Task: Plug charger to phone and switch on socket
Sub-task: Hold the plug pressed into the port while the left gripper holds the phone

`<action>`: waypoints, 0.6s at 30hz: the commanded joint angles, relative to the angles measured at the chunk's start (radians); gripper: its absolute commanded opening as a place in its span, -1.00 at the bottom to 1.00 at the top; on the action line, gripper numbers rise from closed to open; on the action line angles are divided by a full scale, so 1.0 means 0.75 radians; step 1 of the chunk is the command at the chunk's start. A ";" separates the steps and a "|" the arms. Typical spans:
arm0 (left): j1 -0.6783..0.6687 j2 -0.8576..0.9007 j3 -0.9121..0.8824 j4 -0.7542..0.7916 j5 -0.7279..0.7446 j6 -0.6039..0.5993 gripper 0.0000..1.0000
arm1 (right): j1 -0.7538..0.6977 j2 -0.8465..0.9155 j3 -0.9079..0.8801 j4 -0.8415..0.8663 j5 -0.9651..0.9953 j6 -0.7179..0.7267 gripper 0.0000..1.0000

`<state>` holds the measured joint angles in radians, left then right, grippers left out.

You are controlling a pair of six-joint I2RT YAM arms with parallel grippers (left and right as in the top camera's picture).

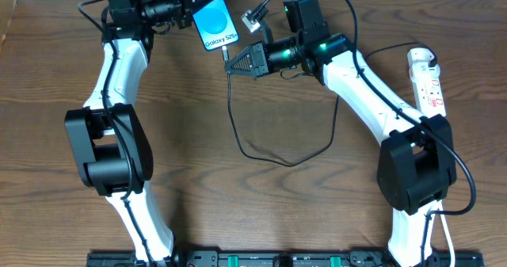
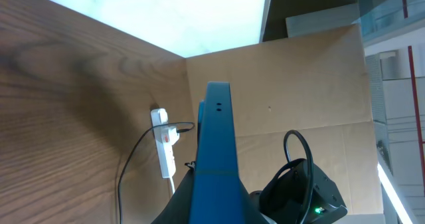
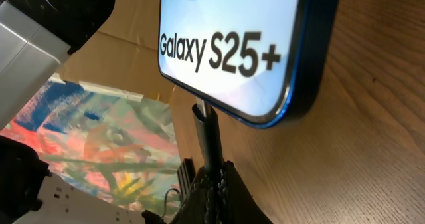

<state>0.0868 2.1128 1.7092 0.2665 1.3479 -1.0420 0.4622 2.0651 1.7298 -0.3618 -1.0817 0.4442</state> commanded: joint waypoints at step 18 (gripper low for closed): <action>-0.016 -0.037 0.010 0.007 0.155 0.093 -0.85 | -0.053 -0.043 0.004 0.014 -0.019 0.101 -0.98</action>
<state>0.0868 2.1128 1.7092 0.2695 1.3632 -0.9932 0.4480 2.0651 1.7245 -0.3668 -1.1130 0.5064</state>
